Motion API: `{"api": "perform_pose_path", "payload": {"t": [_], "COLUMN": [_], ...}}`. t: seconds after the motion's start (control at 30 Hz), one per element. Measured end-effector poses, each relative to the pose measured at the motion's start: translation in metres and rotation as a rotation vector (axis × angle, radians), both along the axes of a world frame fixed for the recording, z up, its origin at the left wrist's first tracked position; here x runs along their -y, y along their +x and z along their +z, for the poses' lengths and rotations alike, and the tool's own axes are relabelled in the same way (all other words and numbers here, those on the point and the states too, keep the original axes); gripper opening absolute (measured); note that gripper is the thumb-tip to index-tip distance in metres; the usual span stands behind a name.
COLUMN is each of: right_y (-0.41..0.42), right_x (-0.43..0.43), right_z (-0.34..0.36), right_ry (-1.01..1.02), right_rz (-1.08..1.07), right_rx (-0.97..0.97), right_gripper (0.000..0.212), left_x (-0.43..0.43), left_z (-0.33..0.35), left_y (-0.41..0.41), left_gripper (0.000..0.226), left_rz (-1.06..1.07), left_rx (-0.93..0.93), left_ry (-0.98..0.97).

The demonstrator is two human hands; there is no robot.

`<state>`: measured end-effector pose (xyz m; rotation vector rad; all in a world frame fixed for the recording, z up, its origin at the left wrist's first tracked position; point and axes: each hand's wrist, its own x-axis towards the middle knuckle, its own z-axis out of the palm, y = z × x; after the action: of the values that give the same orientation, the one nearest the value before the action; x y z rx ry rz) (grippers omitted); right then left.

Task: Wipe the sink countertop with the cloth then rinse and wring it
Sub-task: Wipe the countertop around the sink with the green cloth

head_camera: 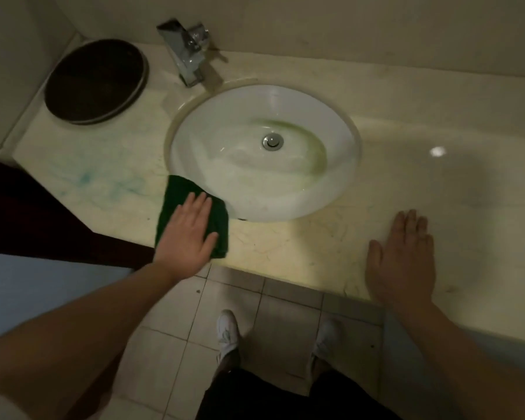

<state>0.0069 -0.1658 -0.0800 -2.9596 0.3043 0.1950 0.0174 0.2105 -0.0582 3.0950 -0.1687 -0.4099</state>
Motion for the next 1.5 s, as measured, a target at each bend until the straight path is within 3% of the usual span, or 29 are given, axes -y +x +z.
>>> {"api": "perform_pose_path", "payload": {"t": [0.17, 0.27, 0.33, 0.5, 0.6, 0.7, 0.83, 1.0, 1.2, 1.33, 1.4, 1.5], "right_y": [0.002, 0.013, 0.019, 0.020, 0.020, 0.022, 0.024, 0.022, 0.026, 0.039, 0.048, 0.053], "right_x": [-0.092, -0.187, -0.229, -0.238, -0.241, -0.245, -0.247, -0.247, -0.261, -0.335, -0.387, -0.447], "right_z": [0.012, 0.009, 0.003, -0.008, -0.008, -0.004, -0.001, -0.001, -0.002, 0.011, 0.012, 0.005], "right_ry": [0.060, 0.102, 0.091, -0.064, -0.037, -0.031, -0.030, -0.033, -0.017, 0.032, 0.028, 0.051], "right_rz": [0.019, 0.036, -0.063, -0.126, -0.130, -0.153, -0.151, -0.142, -0.150, 0.048, 0.106, 0.128], "right_rx": [0.104, 0.054, 0.030, 0.071, 0.070, 0.065, 0.077, 0.064, 0.045, 0.079, 0.055, 0.021], "right_gripper": [0.071, 0.069, 0.070, 0.063, 0.065, 0.068, 0.067, 0.066, 0.073, 0.064, 0.062, 0.068], "left_x": [-0.025, -0.009, 0.007, -0.011, -0.053, -0.112, -0.181, -0.161, -0.113, -0.154, -0.187, -0.239], "left_z": [-0.002, -0.002, -0.004, -0.011, -0.013, -0.013, -0.015, -0.009, -0.007, -0.010, -0.013, -0.019], "left_y": [0.011, 0.011, 0.005, 0.005, 0.018, 0.043, 0.067, 0.065, 0.035, 0.032, 0.027, 0.019], "left_gripper": [0.074, 0.078, 0.075, 0.073, 0.074, 0.074, 0.074, 0.073, 0.076, 0.075, 0.076, 0.077], "left_rz": [-0.055, -0.113, -0.238, -0.410, -0.438, -0.369, -0.107, 0.062, -0.256, -0.312, -0.227, 0.092], "left_rx": [-0.009, -0.030, -0.056, -0.032, -0.036, -0.011, 0.047, 0.053, -0.027, -0.018, -0.008, 0.050], "left_ry": [-0.009, -0.078, -0.164, -0.131, -0.155, -0.139, -0.056, -0.025, -0.117, -0.131, -0.144, -0.176]}}
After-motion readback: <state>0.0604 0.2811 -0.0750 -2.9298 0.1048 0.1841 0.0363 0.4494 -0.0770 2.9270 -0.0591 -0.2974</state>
